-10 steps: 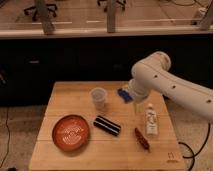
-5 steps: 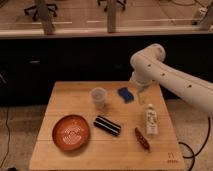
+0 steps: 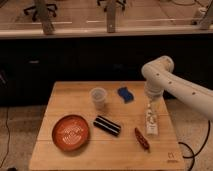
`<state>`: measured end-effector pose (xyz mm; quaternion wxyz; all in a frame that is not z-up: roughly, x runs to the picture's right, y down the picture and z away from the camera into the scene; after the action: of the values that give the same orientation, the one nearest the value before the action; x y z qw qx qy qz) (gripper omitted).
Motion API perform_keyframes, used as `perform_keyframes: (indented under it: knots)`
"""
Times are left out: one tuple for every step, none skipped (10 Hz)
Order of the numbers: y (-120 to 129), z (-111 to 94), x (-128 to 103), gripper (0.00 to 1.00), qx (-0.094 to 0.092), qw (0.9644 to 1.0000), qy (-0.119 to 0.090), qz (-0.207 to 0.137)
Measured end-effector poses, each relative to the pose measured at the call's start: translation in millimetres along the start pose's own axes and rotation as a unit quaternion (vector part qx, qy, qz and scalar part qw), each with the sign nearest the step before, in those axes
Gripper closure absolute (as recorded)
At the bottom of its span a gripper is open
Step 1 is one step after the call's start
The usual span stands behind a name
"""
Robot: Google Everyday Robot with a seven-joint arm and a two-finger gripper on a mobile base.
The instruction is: Move the arm in a circular motion
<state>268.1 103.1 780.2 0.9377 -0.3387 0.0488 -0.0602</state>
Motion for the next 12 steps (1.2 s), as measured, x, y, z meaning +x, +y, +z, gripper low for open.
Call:
perform_keyframes:
  knots:
    - [17.0,7.5,9.1,0.2,-0.011,0.9999,0.004,0.011]
    - [33.1,12.3,15.7,0.2,-0.02,0.9996,0.009,0.018]
    - [50.4,13.1,17.9,0.2,-0.028,0.9994,0.012,0.019]
    - [63.7,11.4,15.8,0.2,-0.031,0.9993,0.015,0.012]
    - [72.3,7.6,11.5,0.2,-0.032,0.9994,0.013,0.004]
    - [82.7,-4.6,1.5,0.2,-0.029,0.9994,0.012,-0.015]
    - [86.3,-15.4,-11.0,0.2,-0.025,0.9992,0.006,-0.031]
    - [90.1,-30.3,-26.5,0.2,-0.019,0.9985,0.0,-0.052]
    - [94.3,-46.2,-40.2,0.2,-0.011,0.9971,-0.006,-0.075]
    - [99.0,-64.7,-56.9,0.2,0.0,0.9945,-0.017,-0.104]
    - [100.0,-77.7,-67.3,0.2,0.013,0.9921,-0.026,-0.122]
    - [100.9,-92.6,-78.1,0.2,0.029,0.989,-0.036,-0.14]
